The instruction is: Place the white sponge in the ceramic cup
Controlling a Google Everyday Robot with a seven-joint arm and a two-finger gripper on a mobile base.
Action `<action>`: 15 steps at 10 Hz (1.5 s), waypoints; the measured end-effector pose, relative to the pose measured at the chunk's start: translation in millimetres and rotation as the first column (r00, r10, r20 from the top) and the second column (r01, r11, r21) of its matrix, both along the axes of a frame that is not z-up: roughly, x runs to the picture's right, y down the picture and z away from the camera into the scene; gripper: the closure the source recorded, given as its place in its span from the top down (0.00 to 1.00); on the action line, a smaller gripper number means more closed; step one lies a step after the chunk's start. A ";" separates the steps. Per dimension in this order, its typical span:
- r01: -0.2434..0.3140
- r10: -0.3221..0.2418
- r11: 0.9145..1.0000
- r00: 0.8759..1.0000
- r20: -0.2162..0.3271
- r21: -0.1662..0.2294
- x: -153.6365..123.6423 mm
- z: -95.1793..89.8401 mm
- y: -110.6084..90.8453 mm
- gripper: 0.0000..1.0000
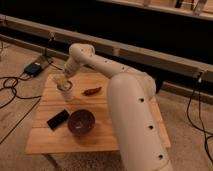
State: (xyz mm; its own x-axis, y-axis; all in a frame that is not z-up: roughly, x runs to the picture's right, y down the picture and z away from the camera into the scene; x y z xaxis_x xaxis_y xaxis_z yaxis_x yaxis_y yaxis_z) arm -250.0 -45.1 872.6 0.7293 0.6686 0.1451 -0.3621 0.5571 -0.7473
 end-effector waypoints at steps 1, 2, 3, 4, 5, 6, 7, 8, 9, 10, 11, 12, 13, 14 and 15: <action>-0.005 0.005 1.000 1.000 0.002 -0.003 1.9 1.0 1.1 0.75; -0.008 0.009 1.000 1.000 0.004 -0.004 2.5 1.5 1.9 0.80; -0.011 0.011 1.000 1.000 0.005 -0.006 3.5 2.3 3.0 0.80; -0.012 0.012 1.000 1.000 0.005 -0.007 4.0 2.8 3.9 0.80; -0.014 0.014 1.000 1.000 0.006 -0.009 4.2 3.4 5.2 0.80; -0.013 0.013 1.000 1.000 0.007 -0.010 4.4 3.5 6.1 0.80; -0.014 0.014 1.000 1.000 0.007 -0.010 4.6 3.6 6.4 0.80; -0.013 0.014 1.000 1.000 0.007 -0.010 4.9 3.8 7.0 0.80; -0.013 0.013 1.000 1.000 0.008 -0.009 4.6 3.4 7.3 0.80; -0.012 0.012 1.000 1.000 0.008 -0.008 4.4 3.0 7.1 0.80; -0.011 0.011 1.000 1.000 0.008 -0.008 4.0 2.7 7.6 0.80; -0.011 0.011 1.000 1.000 0.008 -0.008 3.5 2.1 7.4 0.80; -0.012 0.012 1.000 1.000 0.007 -0.007 3.2 1.6 6.5 0.80; -0.015 0.015 1.000 1.000 0.005 -0.005 3.2 1.5 5.5 0.80; -0.023 0.023 1.000 1.000 -0.004 0.001 5.5 2.3 2.0 0.80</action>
